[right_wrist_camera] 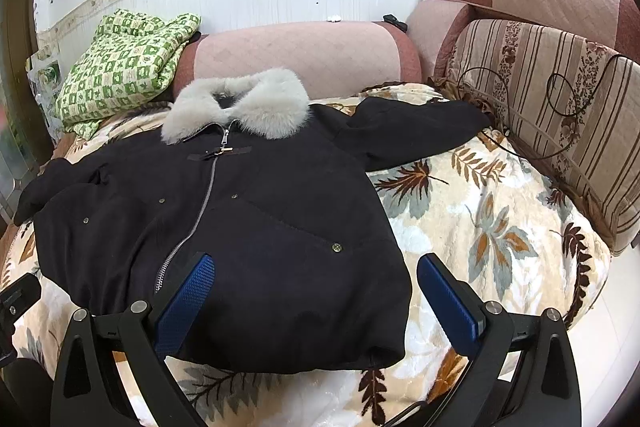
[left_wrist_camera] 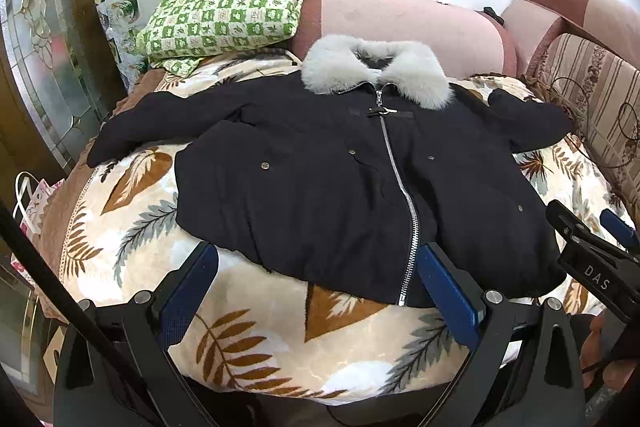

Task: Fold large clothes

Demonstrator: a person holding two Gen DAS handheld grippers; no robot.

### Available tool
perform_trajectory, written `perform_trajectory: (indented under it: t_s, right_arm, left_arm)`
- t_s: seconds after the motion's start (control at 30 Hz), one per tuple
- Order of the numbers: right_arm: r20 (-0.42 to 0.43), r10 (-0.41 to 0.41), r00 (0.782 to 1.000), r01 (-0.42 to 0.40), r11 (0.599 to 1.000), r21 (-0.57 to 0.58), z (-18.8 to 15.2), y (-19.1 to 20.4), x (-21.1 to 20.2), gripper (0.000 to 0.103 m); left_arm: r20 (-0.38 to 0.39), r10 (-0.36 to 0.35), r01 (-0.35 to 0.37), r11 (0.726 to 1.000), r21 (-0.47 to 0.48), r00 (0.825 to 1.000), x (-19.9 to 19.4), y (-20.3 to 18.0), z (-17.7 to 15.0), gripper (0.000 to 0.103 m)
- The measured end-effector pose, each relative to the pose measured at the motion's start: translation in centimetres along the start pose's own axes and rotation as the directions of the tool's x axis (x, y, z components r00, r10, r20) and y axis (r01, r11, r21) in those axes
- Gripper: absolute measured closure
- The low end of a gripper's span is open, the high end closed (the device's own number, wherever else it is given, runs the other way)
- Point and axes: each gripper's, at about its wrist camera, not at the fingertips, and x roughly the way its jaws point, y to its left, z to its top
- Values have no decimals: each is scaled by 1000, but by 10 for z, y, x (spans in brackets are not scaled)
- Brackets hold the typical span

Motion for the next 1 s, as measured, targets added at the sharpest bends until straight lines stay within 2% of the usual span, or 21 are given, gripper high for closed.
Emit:
perform_trajectory:
  t_s: [0.6, 1.0]
  right_arm:
    - [-26, 1, 1000, -1, 1000, 0, -4, -7, 13, 1]
    - [-48, -1, 999, 2, 1000, 12, -7, -10, 22, 1]
  left_arm:
    - [-50, -40, 41, 999, 26, 998, 21, -16, -7, 3]
    - [-78, -38, 41, 999, 30, 996, 34, -20, -11, 3]
